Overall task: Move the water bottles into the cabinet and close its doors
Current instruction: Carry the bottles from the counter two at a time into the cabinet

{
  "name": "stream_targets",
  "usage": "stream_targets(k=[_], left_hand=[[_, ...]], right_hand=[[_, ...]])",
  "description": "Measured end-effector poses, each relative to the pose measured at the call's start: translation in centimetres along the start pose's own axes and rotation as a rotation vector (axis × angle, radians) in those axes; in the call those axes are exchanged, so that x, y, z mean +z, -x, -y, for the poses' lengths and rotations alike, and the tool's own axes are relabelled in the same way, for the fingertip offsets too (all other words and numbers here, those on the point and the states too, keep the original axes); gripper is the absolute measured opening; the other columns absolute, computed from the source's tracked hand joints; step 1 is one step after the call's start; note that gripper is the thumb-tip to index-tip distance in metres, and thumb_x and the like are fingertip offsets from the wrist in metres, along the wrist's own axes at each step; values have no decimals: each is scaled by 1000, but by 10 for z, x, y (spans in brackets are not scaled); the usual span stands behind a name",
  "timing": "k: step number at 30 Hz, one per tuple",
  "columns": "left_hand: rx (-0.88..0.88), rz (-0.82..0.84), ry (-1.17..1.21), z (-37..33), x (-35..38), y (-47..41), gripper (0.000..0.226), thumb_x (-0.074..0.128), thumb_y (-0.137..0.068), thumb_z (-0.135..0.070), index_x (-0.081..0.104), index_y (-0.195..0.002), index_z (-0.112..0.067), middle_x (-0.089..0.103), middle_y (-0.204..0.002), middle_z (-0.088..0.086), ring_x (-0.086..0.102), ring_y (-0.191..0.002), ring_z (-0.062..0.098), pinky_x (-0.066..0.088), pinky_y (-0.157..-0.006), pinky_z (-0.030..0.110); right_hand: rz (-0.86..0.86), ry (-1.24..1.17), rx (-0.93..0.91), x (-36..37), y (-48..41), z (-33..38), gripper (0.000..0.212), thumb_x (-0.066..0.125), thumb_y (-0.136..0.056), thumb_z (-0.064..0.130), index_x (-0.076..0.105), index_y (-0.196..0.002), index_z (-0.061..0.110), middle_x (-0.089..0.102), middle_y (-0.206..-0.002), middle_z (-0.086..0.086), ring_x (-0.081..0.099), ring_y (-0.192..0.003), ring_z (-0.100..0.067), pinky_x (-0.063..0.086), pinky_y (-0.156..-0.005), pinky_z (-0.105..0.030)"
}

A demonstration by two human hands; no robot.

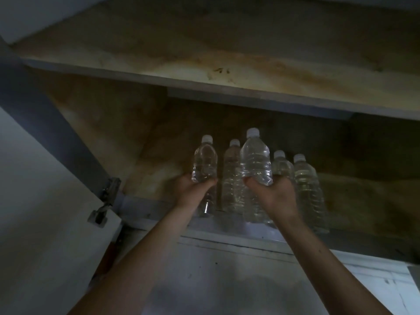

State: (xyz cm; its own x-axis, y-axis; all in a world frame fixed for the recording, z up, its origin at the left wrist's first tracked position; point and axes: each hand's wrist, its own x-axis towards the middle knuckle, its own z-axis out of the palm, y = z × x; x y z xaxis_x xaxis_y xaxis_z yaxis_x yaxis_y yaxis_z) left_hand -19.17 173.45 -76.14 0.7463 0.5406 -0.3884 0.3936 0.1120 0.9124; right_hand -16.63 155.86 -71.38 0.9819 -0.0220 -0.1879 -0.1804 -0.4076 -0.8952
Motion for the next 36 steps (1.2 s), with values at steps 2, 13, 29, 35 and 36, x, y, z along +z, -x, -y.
stream_targets(k=[2, 13, 29, 35, 36], left_hand=[[25, -8, 0, 3, 1, -1, 19, 87, -71, -15, 73, -84, -16, 72, -74, -5, 66, -66, 7, 47, -55, 16], [194, 75, -25, 23, -7, 2, 27, 84, -74, -13, 72, -97, -19, 76, -87, -6, 72, -76, 5, 52, -62, 16], [222, 300, 68, 36, -26, 12, 60, 73, -78, 10, 56, -129, -17, 68, -116, -9, 67, -105, 2, 52, -84, 16], [215, 297, 54, 33, -23, 5, 61, 74, -79, 7, 55, -132, -17, 68, -113, -14, 67, -103, -1, 53, -84, 17], [212, 295, 46, 33, -22, 3, 62, 74, -79, 6, 55, -134, -17, 68, -113, -15, 67, -104, -1, 53, -85, 18]], right_hand=[[14, 38, 17, 2, -6, 3, 13, 78, -78, 28, 68, -70, 26, 74, -75, 1, 70, -70, -14, 59, -69, -34], [-13, 117, -178, 9, 11, -17, 66, 73, -70, 46, 51, -128, 25, 67, -111, 1, 66, -96, -17, 58, -80, -37], [16, 146, -365, 2, 33, -47, 73, 77, -81, 34, 42, -145, 33, 35, -154, 13, 33, -141, -5, 38, -114, -40], [10, 122, -420, 3, 21, -52, 71, 76, -80, 39, 47, -143, 28, 40, -151, 12, 37, -139, -6, 41, -112, -41], [17, 126, -426, 2, 19, -52, 72, 75, -80, 42, 46, -144, 28, 39, -152, 12, 37, -140, -6, 40, -112, -42]])
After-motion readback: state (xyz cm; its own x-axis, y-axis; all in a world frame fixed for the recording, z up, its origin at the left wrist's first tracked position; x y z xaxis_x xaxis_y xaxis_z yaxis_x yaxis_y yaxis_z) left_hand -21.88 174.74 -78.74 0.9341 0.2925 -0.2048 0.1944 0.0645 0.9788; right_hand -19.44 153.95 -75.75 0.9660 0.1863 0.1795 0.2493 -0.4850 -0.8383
